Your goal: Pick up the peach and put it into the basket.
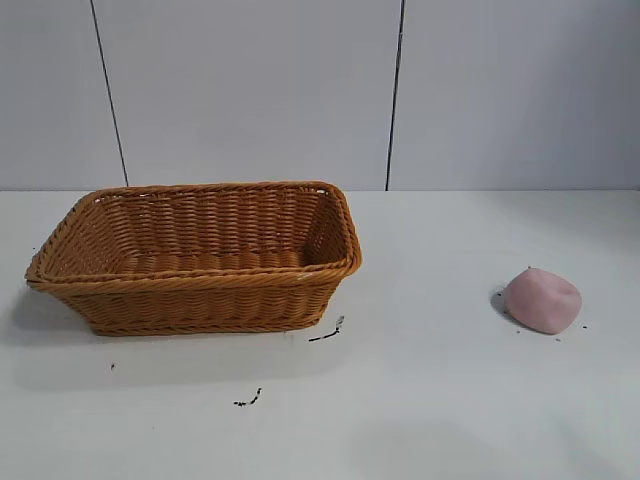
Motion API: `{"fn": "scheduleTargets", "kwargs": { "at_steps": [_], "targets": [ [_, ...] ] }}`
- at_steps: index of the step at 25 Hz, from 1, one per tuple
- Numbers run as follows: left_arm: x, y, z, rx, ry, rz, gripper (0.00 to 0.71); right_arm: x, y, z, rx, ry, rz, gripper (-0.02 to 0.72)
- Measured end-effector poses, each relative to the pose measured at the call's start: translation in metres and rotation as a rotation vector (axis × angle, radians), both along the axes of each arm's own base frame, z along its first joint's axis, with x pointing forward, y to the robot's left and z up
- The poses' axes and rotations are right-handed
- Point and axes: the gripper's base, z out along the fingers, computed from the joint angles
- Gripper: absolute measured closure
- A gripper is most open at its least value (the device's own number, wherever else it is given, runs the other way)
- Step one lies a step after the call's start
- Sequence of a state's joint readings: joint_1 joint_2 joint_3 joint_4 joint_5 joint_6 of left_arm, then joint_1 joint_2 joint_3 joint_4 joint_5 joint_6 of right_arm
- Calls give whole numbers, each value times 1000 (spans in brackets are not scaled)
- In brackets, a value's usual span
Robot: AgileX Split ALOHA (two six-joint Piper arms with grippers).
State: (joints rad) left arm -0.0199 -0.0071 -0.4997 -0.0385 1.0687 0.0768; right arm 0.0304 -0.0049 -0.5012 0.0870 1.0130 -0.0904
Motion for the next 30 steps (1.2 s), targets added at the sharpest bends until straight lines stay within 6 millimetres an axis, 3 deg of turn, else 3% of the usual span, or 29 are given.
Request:
{"fn": "scheduleTargets", "kwargs": {
  "at_steps": [8,12,19,30],
  "targets": [
    [0,0,0,0,0,0,18,1,0,0,1,5,1,14],
    [0,0,0,0,0,0,18,20,0,6,-6,112,-2,14],
    [0,0,0,0,0,0,18,102,3,22,-15,425,-5,14],
    [0,0,0,0,0,0,18,265,7,-5,-27,746,-11,14]
  ]
}}
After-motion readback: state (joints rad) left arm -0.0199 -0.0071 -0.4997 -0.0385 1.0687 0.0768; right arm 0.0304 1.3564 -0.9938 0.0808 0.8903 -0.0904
